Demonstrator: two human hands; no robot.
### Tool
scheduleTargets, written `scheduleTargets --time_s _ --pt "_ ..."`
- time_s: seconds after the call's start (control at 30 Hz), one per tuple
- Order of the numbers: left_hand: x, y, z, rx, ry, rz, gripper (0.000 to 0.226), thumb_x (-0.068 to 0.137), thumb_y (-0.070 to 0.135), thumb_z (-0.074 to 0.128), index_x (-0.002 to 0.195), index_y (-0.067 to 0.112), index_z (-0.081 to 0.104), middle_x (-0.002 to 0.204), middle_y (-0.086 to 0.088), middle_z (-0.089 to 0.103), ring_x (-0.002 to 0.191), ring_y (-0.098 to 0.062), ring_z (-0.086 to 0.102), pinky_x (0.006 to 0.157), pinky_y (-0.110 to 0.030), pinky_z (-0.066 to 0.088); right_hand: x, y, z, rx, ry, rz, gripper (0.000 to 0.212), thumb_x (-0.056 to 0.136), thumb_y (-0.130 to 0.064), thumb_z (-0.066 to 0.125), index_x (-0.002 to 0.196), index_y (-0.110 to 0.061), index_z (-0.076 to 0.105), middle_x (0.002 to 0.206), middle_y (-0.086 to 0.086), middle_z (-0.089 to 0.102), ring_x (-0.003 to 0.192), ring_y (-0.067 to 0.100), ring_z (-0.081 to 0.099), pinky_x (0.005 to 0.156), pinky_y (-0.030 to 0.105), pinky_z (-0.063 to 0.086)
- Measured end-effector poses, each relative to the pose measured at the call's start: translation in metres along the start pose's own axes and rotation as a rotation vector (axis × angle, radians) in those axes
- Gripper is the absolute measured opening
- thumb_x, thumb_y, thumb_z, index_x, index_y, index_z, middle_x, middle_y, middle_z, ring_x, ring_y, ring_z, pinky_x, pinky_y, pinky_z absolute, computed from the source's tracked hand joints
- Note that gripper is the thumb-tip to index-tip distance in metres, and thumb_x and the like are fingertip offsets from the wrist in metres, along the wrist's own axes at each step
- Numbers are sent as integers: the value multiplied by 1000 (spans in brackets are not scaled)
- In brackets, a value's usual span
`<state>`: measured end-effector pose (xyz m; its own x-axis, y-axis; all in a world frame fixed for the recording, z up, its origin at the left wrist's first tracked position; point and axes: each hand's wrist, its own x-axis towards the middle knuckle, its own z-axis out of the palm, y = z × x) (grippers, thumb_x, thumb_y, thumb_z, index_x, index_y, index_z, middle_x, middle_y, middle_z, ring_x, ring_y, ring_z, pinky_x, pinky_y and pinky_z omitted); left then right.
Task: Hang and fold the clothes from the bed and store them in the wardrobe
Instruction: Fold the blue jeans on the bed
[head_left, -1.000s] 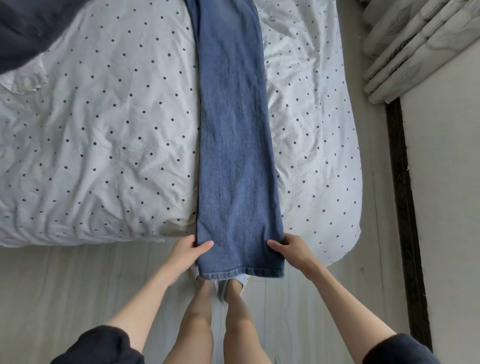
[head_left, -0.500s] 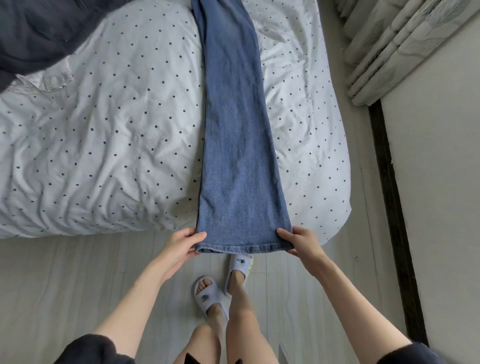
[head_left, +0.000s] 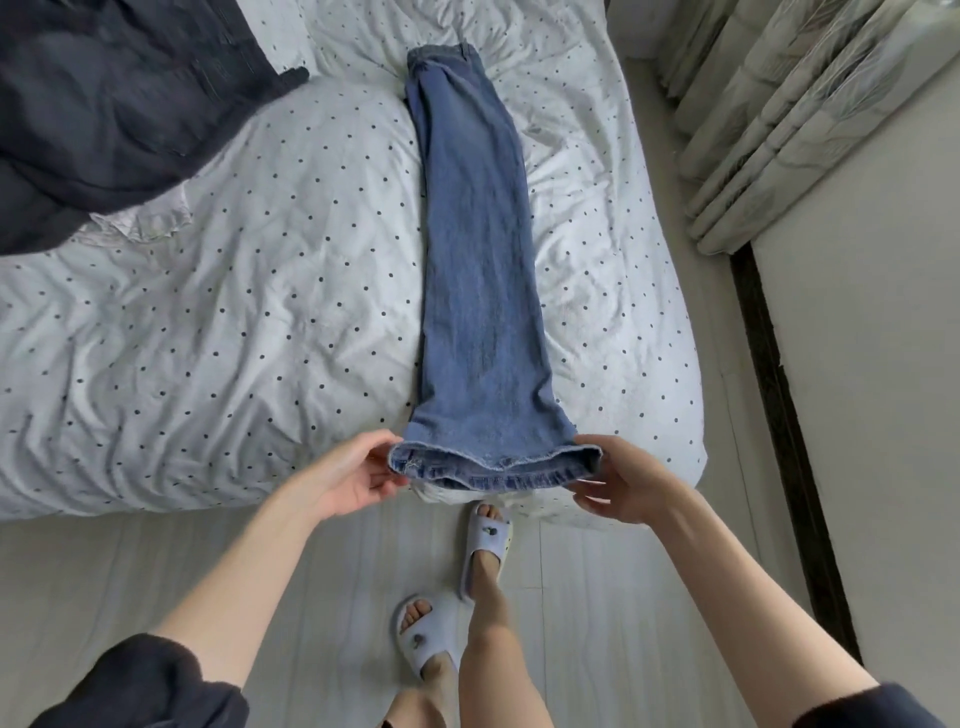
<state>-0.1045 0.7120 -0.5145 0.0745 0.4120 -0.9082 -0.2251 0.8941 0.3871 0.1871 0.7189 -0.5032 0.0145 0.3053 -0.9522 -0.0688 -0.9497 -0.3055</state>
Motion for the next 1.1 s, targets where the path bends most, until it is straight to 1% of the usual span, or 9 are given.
scheduleTargets --time_s 0.2,0.33,0.4,0.47,0.57,0.73,0.87,0.97,1.1 --pt "28 78 21 -142 12 8 21 94 21 46 81 7 56 58 -9 64 45 -17 60 35 -16 40 22 -95 6 57 -109 -3 14 85 -21 54 77 -9 56 63 4 68 59 15 65 56 23 49" --pt "67 116 35 -75 57 71 36 98 36 42 106 5 58 97 -9 70 87 -22 66 65 -29 52 52 -146 19 104 -120 -189 31 93 -36 52 99 -6 59 93 9 71 81 19 66 75 30 53" --pt "88 112 44 228 114 162 35 100 35 40 125 13 52 122 -1 60 107 -17 55 82 -29 46 69 -147 31 -105 30 -404 35 97 -35 47 117 -8 54 116 11 64 95 21 60 84 35 49" --pt "106 93 50 597 183 345 37 99 24 45 135 14 47 141 -2 48 120 -12 47 92 -23 41 85 -129 38 -661 240 -720 41 96 -32 50 131 -12 50 139 11 49 119 25 51 98 37 41" --pt "117 52 52 1187 149 590 56 96 29 50 147 21 29 156 3 17 144 -15 15 115 -30 15 94 -89 43 -1348 316 -1146 57 83 -30 68 134 -11 51 151 14 30 139 31 32 109 45 33" --pt "121 27 43 1687 148 752 85 89 46 55 147 30 -4 151 7 -21 144 -23 -14 111 -37 -17 107 -69 33 -1593 477 -1035 74 72 -46 74 129 -3 55 152 11 29 137 33 35 109 54 27" --pt "117 30 38 1799 292 875 91 66 19 82 144 17 35 152 -10 28 139 -34 28 111 -50 19 108 -68 33 -1672 530 -1061 82 69 -50 74 131 0 52 151 13 31 138 30 34 110 52 25" --pt "119 29 30 1799 362 938 87 60 11 85 138 10 46 146 -14 40 132 -35 40 106 -51 33 105 -54 35 -1806 498 -1193 94 56 -45 85 131 2 52 144 14 43 133 28 42 108 51 33" --pt "117 32 29 1792 346 1014 82 52 10 88 127 3 57 135 -18 52 123 -35 51 97 -53 44 109 -56 28 -1805 614 -1234 60 70 -16 74 127 -3 58 135 13 53 126 26 51 103 47 41"
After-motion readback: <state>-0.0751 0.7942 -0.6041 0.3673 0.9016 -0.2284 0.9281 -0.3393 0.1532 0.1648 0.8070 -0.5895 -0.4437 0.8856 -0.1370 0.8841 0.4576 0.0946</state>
